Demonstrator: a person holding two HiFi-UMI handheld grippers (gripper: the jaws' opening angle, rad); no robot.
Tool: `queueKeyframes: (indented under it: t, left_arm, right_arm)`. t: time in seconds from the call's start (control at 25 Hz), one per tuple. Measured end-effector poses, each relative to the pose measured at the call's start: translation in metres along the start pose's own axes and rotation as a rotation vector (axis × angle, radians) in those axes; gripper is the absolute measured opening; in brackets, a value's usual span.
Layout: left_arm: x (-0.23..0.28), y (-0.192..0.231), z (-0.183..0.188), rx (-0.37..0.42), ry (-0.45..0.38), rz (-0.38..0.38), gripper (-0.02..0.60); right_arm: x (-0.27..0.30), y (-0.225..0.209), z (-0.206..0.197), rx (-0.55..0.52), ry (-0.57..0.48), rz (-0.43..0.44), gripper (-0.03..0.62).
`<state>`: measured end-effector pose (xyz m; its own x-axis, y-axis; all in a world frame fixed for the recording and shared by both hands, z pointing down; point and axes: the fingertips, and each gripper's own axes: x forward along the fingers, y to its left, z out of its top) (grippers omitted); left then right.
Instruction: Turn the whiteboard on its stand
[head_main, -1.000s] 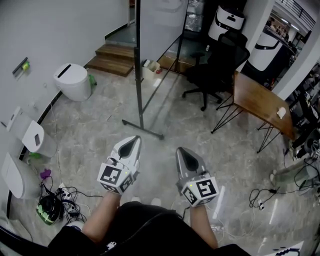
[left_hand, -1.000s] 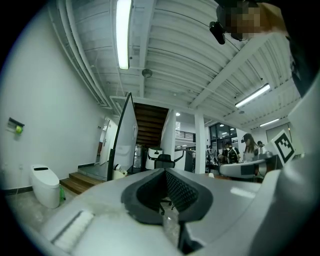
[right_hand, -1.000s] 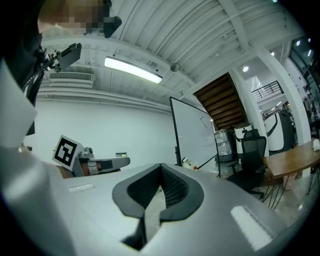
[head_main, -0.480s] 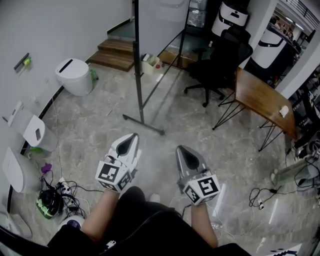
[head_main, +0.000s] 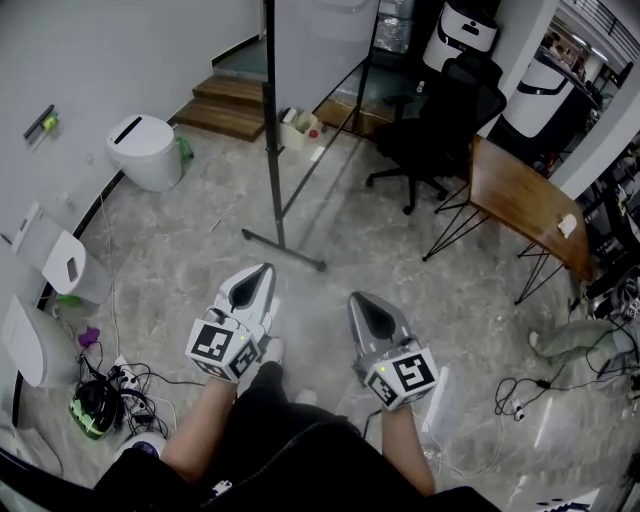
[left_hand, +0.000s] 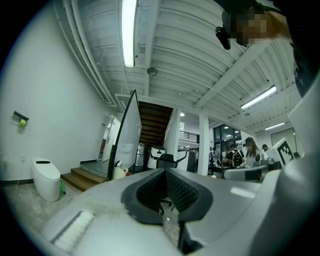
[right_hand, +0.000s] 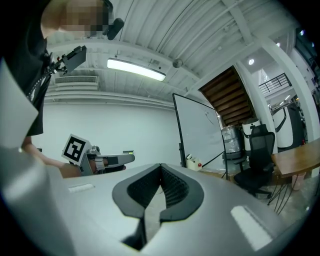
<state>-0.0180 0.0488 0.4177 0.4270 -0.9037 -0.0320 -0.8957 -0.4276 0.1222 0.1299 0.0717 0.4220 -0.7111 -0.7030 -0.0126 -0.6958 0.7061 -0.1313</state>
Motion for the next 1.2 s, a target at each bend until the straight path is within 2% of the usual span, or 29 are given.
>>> queueKeyframes:
  t: [0.16,0.36,0.6,0.8,1.2]
  left_arm:
    - [0.016,0.014,-0.004,0.001,0.016,-0.007,0.005]
    - [0.048,0.026,-0.002,-0.005,0.038,-0.071,0.026]
    - [0.081,0.053,0.005,-0.071,0.026,-0.150,0.006]
    - [0.108,0.091,0.013,-0.095,0.003,-0.158,0.006]
    - [0.160,0.147,0.018,-0.043,0.032,-0.191,0.006]
  right_arm:
    - [0.016,-0.006,0.001,-0.007,0.000,0.002,0.009]
    - [0.048,-0.016,0.008,-0.024,-0.001,-0.001,0.009]
    - [0.091,-0.027,0.015,-0.038,0.001,-0.004,0.008]
    - [0.131,-0.040,0.019,-0.057,0.009,-0.030,0.008]
    - [0.190,-0.067,0.027,-0.060,0.009,-0.115,0.009]
